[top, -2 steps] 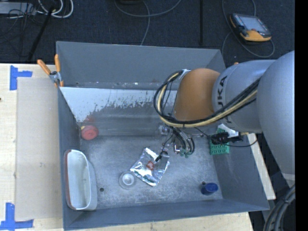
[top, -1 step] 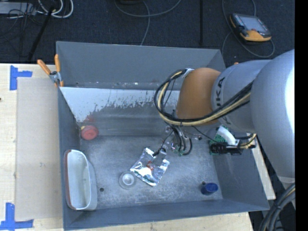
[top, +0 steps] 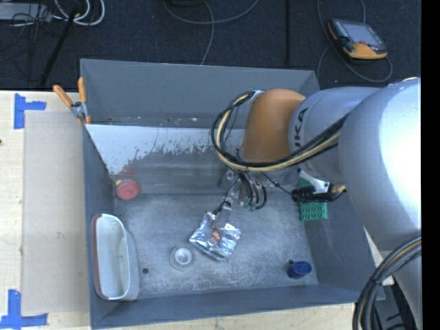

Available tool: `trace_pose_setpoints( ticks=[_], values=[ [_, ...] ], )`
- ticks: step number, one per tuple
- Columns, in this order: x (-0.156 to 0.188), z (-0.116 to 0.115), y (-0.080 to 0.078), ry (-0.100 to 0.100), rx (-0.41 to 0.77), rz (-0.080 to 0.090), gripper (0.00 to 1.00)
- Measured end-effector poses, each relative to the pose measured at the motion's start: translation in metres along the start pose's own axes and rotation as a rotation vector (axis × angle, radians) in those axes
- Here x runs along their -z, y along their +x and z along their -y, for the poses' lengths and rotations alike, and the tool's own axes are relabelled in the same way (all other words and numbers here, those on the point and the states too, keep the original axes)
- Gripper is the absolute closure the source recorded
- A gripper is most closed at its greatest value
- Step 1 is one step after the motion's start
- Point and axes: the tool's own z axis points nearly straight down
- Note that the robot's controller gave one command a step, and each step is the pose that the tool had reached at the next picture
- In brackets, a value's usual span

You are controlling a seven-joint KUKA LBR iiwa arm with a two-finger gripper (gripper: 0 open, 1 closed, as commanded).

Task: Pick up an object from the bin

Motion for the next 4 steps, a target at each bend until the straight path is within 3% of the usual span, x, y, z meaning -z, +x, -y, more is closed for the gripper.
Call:
trace_pose_setpoints(
  ticks=[1,2,3,4],
  values=[
    [0.001,0.032,0.023,0.001,-0.105,-0.004,0.00],
    [0.001,0.031,0.022,0.000,-0.102,-0.001,1.00],
    [0.023,0.031,0.022,-0.002,-0.098,0.001,1.00],
    [0.100,0.030,0.020,-0.004,-0.093,0.006,1.00]
  ],
)
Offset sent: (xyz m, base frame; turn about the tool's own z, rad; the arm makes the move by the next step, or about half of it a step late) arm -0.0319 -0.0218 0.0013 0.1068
